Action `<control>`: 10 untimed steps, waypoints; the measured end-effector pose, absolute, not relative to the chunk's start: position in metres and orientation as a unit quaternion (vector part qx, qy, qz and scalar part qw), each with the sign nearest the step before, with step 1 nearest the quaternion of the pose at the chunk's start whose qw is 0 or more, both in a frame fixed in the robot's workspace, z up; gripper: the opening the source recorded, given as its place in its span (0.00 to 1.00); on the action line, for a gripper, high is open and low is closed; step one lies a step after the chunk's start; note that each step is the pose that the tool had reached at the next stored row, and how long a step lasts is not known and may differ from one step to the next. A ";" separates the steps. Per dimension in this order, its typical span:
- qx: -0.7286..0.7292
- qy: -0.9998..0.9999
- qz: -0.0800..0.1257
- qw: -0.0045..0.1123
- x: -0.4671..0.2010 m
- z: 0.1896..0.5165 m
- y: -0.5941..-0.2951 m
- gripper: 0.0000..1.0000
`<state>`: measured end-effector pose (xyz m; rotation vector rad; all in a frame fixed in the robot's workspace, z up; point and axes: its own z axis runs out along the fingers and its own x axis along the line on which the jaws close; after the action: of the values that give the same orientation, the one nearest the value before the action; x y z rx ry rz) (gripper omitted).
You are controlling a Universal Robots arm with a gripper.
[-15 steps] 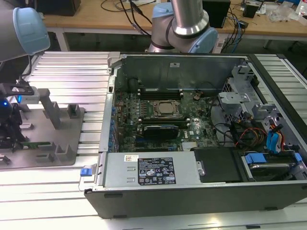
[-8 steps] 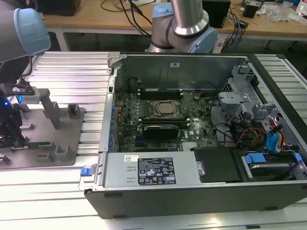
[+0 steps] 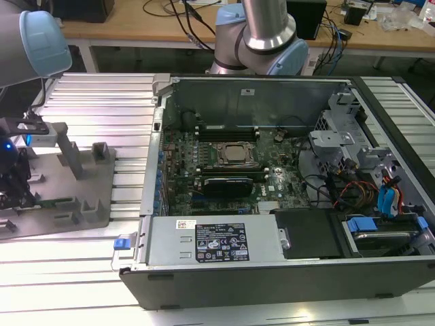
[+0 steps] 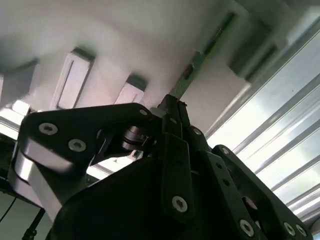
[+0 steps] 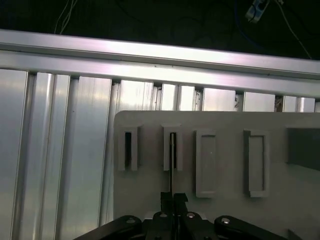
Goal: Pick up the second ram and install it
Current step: 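Pick up the second ram and move it above second insertion slot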
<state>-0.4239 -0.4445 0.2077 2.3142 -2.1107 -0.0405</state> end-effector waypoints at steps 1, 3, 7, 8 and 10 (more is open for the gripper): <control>0.739 -0.674 -0.013 0.005 -0.424 0.208 -0.444 0.10; 0.739 -0.674 -0.013 0.005 -0.424 0.208 -0.444 0.10; 0.731 -0.682 -0.013 0.005 -0.424 0.208 -0.444 0.09; 0.725 -0.688 -0.013 0.004 -0.424 0.208 -0.444 0.09; 0.711 -0.703 -0.013 0.004 -0.424 0.207 -0.444 0.09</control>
<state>-0.4240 -0.4445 0.2074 2.2285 -2.2023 -0.0410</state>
